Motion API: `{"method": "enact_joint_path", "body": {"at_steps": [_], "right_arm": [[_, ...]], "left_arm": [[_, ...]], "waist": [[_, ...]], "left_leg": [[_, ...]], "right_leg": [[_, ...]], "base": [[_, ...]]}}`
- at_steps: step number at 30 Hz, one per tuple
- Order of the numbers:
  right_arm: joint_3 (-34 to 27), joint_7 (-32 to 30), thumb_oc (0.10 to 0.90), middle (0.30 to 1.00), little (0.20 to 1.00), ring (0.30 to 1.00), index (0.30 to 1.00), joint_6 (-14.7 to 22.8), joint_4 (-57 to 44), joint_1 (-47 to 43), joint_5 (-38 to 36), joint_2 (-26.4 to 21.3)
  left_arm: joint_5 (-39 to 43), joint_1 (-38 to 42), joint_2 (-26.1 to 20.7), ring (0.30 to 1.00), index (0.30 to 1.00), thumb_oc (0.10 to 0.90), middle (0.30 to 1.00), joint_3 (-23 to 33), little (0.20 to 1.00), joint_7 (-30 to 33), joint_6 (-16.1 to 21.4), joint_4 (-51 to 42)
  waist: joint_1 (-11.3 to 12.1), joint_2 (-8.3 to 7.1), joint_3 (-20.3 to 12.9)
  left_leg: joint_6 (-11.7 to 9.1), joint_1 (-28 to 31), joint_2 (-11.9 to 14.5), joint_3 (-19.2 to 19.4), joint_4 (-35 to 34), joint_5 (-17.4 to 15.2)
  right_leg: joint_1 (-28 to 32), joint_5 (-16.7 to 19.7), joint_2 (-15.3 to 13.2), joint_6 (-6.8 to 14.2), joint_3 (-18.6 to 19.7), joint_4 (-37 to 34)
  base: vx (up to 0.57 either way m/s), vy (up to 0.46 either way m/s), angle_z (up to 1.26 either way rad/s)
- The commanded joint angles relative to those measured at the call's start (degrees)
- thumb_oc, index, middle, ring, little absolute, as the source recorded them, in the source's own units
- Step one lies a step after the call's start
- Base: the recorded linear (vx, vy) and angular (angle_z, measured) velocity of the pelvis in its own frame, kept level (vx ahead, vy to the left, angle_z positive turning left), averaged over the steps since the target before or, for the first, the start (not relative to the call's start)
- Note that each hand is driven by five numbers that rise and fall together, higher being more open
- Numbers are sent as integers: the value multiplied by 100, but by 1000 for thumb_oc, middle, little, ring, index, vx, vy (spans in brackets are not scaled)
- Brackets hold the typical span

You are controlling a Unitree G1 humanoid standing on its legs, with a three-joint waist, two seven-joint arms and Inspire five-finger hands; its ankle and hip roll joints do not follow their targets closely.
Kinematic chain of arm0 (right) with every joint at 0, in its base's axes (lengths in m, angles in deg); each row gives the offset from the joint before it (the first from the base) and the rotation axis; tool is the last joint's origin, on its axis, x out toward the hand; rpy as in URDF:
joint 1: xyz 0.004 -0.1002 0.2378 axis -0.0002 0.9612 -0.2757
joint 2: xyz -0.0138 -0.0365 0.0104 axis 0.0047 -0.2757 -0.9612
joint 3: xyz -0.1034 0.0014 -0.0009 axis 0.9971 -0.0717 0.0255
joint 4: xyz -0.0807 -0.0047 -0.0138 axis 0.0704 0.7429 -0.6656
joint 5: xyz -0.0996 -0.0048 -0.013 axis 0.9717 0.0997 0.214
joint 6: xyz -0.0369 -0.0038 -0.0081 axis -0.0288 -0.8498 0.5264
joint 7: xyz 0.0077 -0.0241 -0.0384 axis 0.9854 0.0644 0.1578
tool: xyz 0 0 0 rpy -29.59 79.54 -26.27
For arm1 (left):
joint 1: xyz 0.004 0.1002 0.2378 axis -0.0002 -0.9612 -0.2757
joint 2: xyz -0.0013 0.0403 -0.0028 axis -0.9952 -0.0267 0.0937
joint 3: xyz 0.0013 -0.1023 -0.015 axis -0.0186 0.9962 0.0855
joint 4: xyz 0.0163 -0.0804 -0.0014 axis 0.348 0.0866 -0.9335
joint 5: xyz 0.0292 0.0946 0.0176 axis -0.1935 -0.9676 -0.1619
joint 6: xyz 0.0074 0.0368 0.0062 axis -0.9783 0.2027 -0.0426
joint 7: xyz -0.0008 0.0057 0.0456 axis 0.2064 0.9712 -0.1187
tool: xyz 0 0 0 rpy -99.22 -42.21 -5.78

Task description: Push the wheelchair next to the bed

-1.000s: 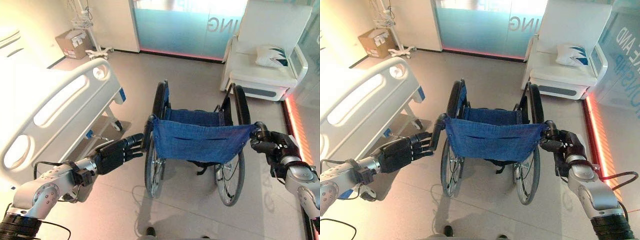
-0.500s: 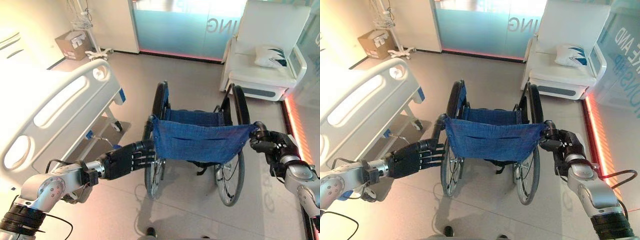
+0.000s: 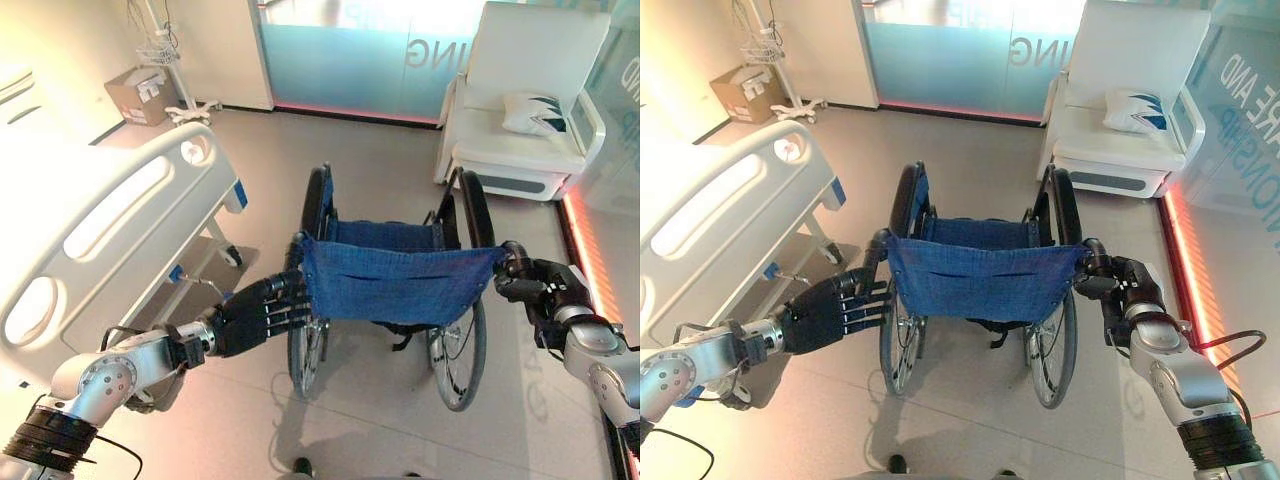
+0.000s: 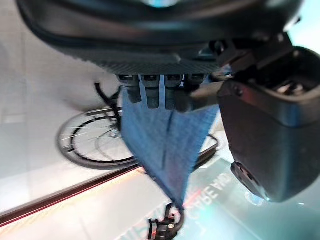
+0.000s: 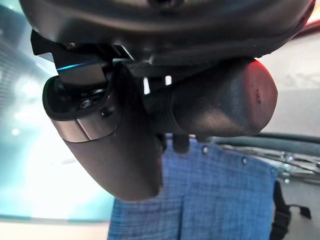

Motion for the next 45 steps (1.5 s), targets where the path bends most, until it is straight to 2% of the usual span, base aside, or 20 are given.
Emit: {"method": "enact_joint_path", "body": {"at_steps": [1,9,13,19,22,24,30,36,44,45], "right_arm": [[-170,280,400,300,300,300,300,513,-276,-375,88,-337],[-220,482,400,300,300,300,300,482,-233,-381,241,-215],[-44,442,400,300,300,300,300,448,-120,-597,270,-162],[254,472,400,300,300,300,300,336,67,-876,405,-24],[318,494,400,300,300,300,300,318,142,-950,443,11],[395,510,400,300,300,300,300,280,217,-1061,441,5],[678,423,400,300,300,300,300,191,348,-1357,373,-47],[787,469,400,300,300,300,300,303,410,-1406,356,-152],[788,521,400,300,300,300,300,387,472,-1450,357,-188],[786,537,400,300,300,300,300,384,460,-1455,364,-188]], "left_arm": [[715,1122,479,900,900,800,900,1000,900,-544,1306,-335],[586,1113,659,900,900,800,900,1161,900,-728,1593,-316],[732,1411,729,900,900,800,900,937,900,-504,1600,-150],[913,1866,1000,900,900,800,900,683,900,-392,1911,180],[838,2004,1073,900,900,800,900,634,900,-308,1801,388],[457,2155,1012,900,900,800,900,473,900,-124,1543,688],[-345,2453,978,900,900,800,900,19,900,-209,1214,1545],[-909,2587,917,900,900,800,900,-311,900,-340,1279,2024],[-846,2791,929,900,900,800,900,-475,900,-538,1418,2101],[-778,2822,936,700,700,667,700,-498,700,-550,1433,2065]], "waist": [[-55,218,-359],[-72,216,-352],[-86,214,-357],[-139,197,-365],[-182,199,-352],[-208,210,-351],[-283,247,-302],[-378,278,-159],[-435,273,2],[-444,270,26]], "left_leg": [[-42,114,-34,369,19,-327],[-48,108,-42,355,19,-338],[-44,128,-56,354,19,-340],[-37,181,-65,381,19,-340],[-34,207,-71,396,19,-344],[-25,220,-80,407,19,-336],[7,248,-100,438,19,-305],[47,217,-101,494,44,-263],[68,105,-97,505,147,-250],[67,89,-95,503,166,-249]], "right_leg": [[-294,-169,134,-224,-178,323],[-308,-195,136,-235,-142,351],[-286,-190,140,-234,-149,347],[-260,-177,143,-236,-143,355],[-258,-179,154,-235,-107,368],[-253,-172,160,-231,-91,369],[-284,-149,169,-214,-30,403],[-407,-125,175,-202,84,490],[-545,-95,161,-197,186,583],[-565,-92,158,-198,196,604]], "base": [[0,0,0],[0,0,0],[0,0,0],[0,0,0],[0,0,0],[0,0,0],[26,1,-2],[4,4,-10],[-9,-6,-8],[-12,-6,-4]]}}
